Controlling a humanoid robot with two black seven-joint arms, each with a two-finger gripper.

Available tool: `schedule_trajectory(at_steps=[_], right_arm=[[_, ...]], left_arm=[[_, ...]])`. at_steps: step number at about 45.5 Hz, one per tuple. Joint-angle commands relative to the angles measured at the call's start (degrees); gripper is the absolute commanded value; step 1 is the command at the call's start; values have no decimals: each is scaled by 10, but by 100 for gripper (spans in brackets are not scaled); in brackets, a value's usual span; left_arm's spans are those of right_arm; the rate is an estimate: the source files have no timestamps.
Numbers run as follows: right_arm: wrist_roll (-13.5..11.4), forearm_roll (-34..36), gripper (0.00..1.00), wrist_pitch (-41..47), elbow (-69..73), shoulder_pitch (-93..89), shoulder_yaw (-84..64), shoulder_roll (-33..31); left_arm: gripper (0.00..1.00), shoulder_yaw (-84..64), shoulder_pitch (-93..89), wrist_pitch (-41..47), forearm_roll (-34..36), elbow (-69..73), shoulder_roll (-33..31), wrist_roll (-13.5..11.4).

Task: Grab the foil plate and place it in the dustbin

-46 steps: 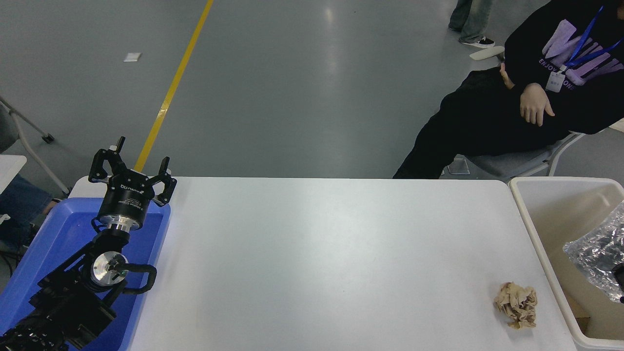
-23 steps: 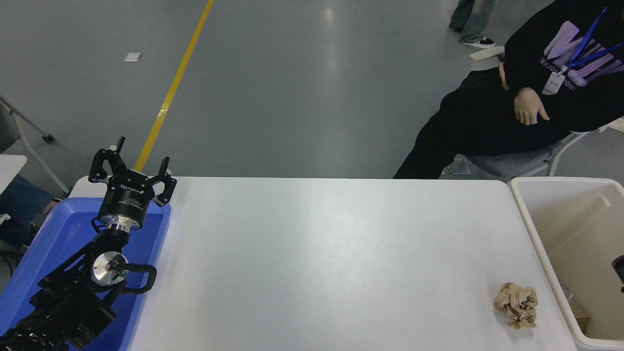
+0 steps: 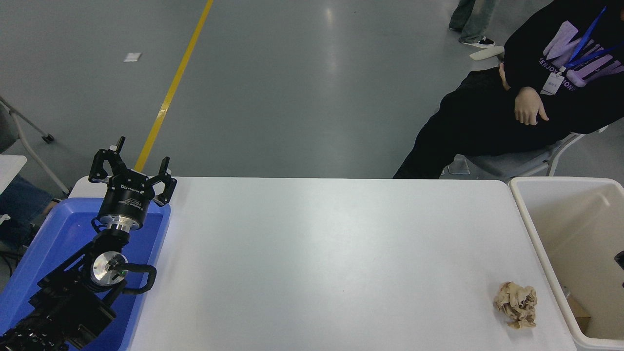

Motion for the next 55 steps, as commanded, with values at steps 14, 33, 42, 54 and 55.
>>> schedule_trajectory(at_steps=[14,33,42,54,55], right_arm=[[0,3,100,22,417,337,-278,-133],[-4,9,100,387,548,686,-468,-16],[-2,9,100,628,550,788,-463,67],[-2,75,100,639,650,911,-410,110],[-2,82,100,639,655,919,-407,110]], left_arm=[[98,1,0,0,0,0,0,2],[98,1,0,0,0,0,0,2],[98,1,1,0,0,0,0,2],[98,0,1,0,0,0,0,1],[98,0,1,0,0,0,0,1]])
